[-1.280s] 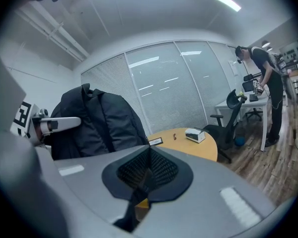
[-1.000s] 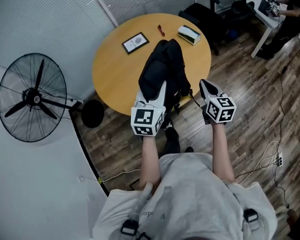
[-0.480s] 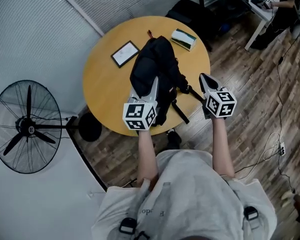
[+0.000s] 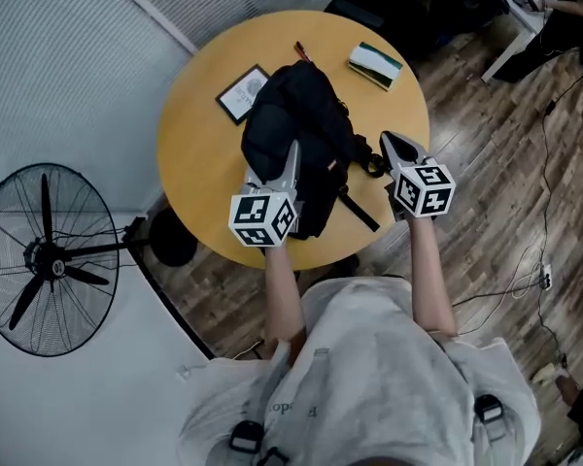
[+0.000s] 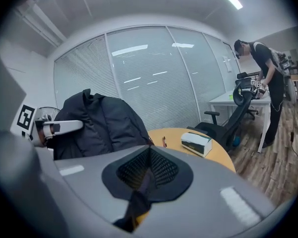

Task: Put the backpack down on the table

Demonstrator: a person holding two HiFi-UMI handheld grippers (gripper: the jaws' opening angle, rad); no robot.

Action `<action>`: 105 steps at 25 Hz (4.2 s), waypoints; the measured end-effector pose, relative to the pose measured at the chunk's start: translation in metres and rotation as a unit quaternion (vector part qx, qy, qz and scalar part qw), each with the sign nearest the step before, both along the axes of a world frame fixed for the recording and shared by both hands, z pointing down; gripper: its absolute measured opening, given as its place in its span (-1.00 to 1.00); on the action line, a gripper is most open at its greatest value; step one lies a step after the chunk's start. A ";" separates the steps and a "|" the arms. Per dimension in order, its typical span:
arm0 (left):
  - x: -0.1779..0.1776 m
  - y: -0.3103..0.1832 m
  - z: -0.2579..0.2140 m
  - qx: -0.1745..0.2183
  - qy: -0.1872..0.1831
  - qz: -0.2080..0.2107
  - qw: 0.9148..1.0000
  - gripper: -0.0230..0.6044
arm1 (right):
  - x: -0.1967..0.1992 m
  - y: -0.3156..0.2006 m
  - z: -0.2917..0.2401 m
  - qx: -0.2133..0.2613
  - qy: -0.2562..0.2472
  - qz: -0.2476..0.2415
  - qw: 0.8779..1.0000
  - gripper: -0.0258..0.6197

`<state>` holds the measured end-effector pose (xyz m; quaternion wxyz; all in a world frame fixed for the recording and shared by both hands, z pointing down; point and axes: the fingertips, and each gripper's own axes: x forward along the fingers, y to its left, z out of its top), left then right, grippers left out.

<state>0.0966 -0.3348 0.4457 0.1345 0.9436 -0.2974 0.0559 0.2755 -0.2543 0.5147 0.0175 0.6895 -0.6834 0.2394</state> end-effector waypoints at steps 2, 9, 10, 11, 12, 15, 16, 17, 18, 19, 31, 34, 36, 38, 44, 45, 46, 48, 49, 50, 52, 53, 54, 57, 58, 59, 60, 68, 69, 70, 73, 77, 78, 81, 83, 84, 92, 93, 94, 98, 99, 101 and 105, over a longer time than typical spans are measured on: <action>-0.015 -0.011 0.008 -0.007 0.006 -0.010 1.000 -0.66 | -0.015 -0.015 0.008 -0.008 0.002 -0.013 1.000 -0.92; -0.081 -0.045 0.038 -0.032 0.034 -0.067 0.997 -0.65 | -0.081 -0.056 0.033 -0.035 0.018 -0.072 0.997 -0.92; -0.088 -0.047 0.041 -0.036 0.035 -0.079 0.996 -0.65 | -0.088 -0.058 0.036 -0.039 0.019 -0.081 0.996 -0.92; -0.095 -0.048 0.045 -0.040 0.036 -0.091 0.994 -0.65 | -0.094 -0.061 0.039 -0.042 0.018 -0.089 0.995 -0.92; -0.103 -0.051 0.048 -0.042 0.037 -0.101 0.993 -0.65 | -0.102 -0.064 0.043 -0.045 0.017 -0.096 0.994 -0.92; -0.131 -0.057 0.061 -0.051 0.040 -0.132 0.989 -0.65 | -0.126 -0.073 0.054 -0.053 0.016 -0.115 0.992 -0.92; -0.141 -0.058 0.066 -0.055 0.041 -0.144 0.987 -0.65 | -0.135 -0.076 0.057 -0.056 0.016 -0.124 0.991 -0.92; -0.150 -0.058 0.071 -0.059 0.042 -0.156 0.985 -0.65 | -0.143 -0.078 0.060 -0.059 0.017 -0.134 0.989 -0.92; -0.160 -0.057 0.077 -0.063 0.042 -0.169 0.983 -0.65 | -0.151 -0.080 0.064 -0.061 0.017 -0.145 0.987 -0.92; -0.169 -0.057 0.083 -0.068 0.042 -0.182 0.980 -0.65 | -0.159 -0.082 0.067 -0.064 0.018 -0.156 0.986 -0.92; -0.241 -0.058 0.164 -0.123 0.026 -0.281 0.951 -0.64 | -0.239 -0.106 0.119 -0.098 0.020 -0.266 0.959 -0.92; -0.251 -0.060 0.182 -0.137 0.022 -0.290 0.947 -0.64 | -0.257 -0.111 0.134 -0.110 0.020 -0.285 0.952 -0.92; -0.254 -0.063 0.192 -0.143 0.018 -0.293 0.945 -0.64 | -0.266 -0.115 0.142 -0.115 0.019 -0.295 0.948 -0.92; -0.256 -0.066 0.203 -0.151 0.013 -0.295 0.943 -0.64 | -0.276 -0.118 0.148 -0.120 0.020 -0.305 0.945 -0.92; -0.260 -0.070 0.234 -0.175 0.005 -0.301 0.937 -0.64 | -0.300 -0.123 0.174 -0.137 0.032 -0.334 0.932 -0.92; -0.261 -0.070 0.238 -0.179 0.005 -0.302 0.936 -0.64 | -0.302 -0.124 0.178 -0.140 0.036 -0.336 0.931 -0.92; -0.262 -0.069 0.242 -0.183 0.006 -0.303 0.935 -0.64 | -0.304 -0.126 0.182 -0.143 0.040 -0.336 0.930 -0.92; -0.264 -0.070 0.249 -0.190 0.006 -0.306 0.933 -0.64 | -0.305 -0.131 0.187 -0.148 0.045 -0.334 0.930 -0.92; -0.265 -0.071 0.253 -0.194 0.006 -0.307 0.932 -0.64 | -0.307 -0.134 0.189 -0.149 0.048 -0.335 0.929 -0.92; -0.266 -0.072 0.258 -0.198 0.005 -0.309 0.930 -0.64 | -0.311 -0.137 0.189 -0.148 0.051 -0.338 0.928 -0.92; -0.268 -0.073 0.268 -0.205 0.004 -0.312 0.928 -0.64 | -0.319 -0.141 0.192 -0.148 0.058 -0.348 0.924 -0.92; -0.270 -0.073 0.272 -0.209 0.003 -0.313 0.926 -0.64 | -0.322 -0.142 0.196 -0.151 0.062 -0.353 0.921 -0.92; -0.271 -0.073 0.275 -0.212 0.003 -0.315 0.925 -0.64 | -0.325 -0.142 0.200 -0.156 0.066 -0.357 0.919 -0.92; -0.275 -0.073 0.284 -0.221 0.003 -0.317 0.922 -0.63 | -0.332 -0.138 0.220 -0.175 0.076 -0.373 0.908 -0.92; -0.275 -0.073 0.286 -0.222 0.003 -0.318 0.922 -0.63 | -0.335 -0.136 0.227 -0.181 0.084 -0.380 0.903 -0.92; -0.275 -0.073 0.287 -0.224 0.003 -0.318 0.921 -0.63 | -0.337 -0.134 0.234 -0.186 0.096 -0.388 0.898 -0.92; -0.275 -0.073 0.288 -0.225 0.002 -0.318 0.921 -0.63 | -0.339 -0.133 0.238 -0.191 0.109 -0.395 0.892 -0.92; -0.292 -0.069 0.295 -0.238 -0.016 -0.346 0.908 -0.20 | -0.344 -0.134 0.256 -0.238 0.107 -0.408 0.875 -0.92; -0.295 -0.068 0.297 -0.239 -0.021 -0.347 0.907 -0.15 | -0.344 -0.134 0.257 -0.239 0.108 -0.409 0.874 -0.92; -0.298 -0.066 0.298 -0.240 -0.026 -0.346 0.907 -0.11 | -0.344 -0.134 0.257 -0.239 0.110 -0.409 0.874 -0.92; -0.306 -0.058 0.298 -0.239 -0.042 -0.340 0.909 -0.04 | -0.343 -0.134 0.259 -0.240 0.113 -0.408 0.874 -0.92; -0.322 -0.047 0.300 -0.245 -0.057 -0.343 0.905 0.03 | -0.342 -0.133 0.259 -0.244 0.111 -0.408 0.873 -0.92; -0.325 -0.046 0.303 -0.249 -0.065 -0.345 0.903 0.05 | -0.342 -0.133 0.259 -0.244 0.112 -0.408 0.873 -0.92; -0.330 -0.047 0.315 -0.263 -0.095 -0.350 0.894 0.10 | -0.344 -0.133 0.260 -0.240 0.120 -0.408 0.873 -0.92; -0.332 -0.049 0.323 -0.270 -0.117 -0.353 0.888 0.11 | -0.344 -0.134 0.261 -0.239 0.122 -0.406 0.873 -0.92; -0.332 -0.049 0.326 -0.273 -0.125 -0.355 0.886 0.11 | -0.344 -0.134 0.261 -0.239 0.124 -0.406 0.873 -0.92; -0.333 -0.051 0.345 -0.279 -0.145 -0.369 0.875 0.19 | -0.345 -0.135 0.262 -0.238 0.135 -0.402 0.874 -0.92; -0.333 -0.051 0.344 -0.278 -0.145 -0.370 0.875 0.19 | -0.345 -0.135 0.262 -0.238 0.135 -0.402 0.874 -0.92; -0.334 -0.051 0.342 -0.276 -0.145 -0.369 0.876 0.20 | -0.345 -0.135 0.262 -0.239 0.134 -0.403 0.874 -0.92; -0.336 -0.048 0.333 -0.264 -0.152 -0.367 0.879 0.25 | -0.344 -0.135 0.263 -0.241 0.139 -0.402 0.872 -0.92; -0.337 -0.047 0.331 -0.262 -0.156 -0.367 0.879 0.25 | -0.345 -0.135 0.263 -0.241 0.144 -0.401 0.872 -0.92; -0.339 -0.041 0.328 -0.258 -0.162 -0.372 0.877 0.24 | -0.345 -0.135 0.264 -0.240 0.150 -0.400 0.872 -0.92; -0.349 -0.025 0.319 -0.256 -0.160 -0.383 0.873 0.24 | -0.346 -0.134 0.262 -0.243 0.152 -0.399 0.871 -0.92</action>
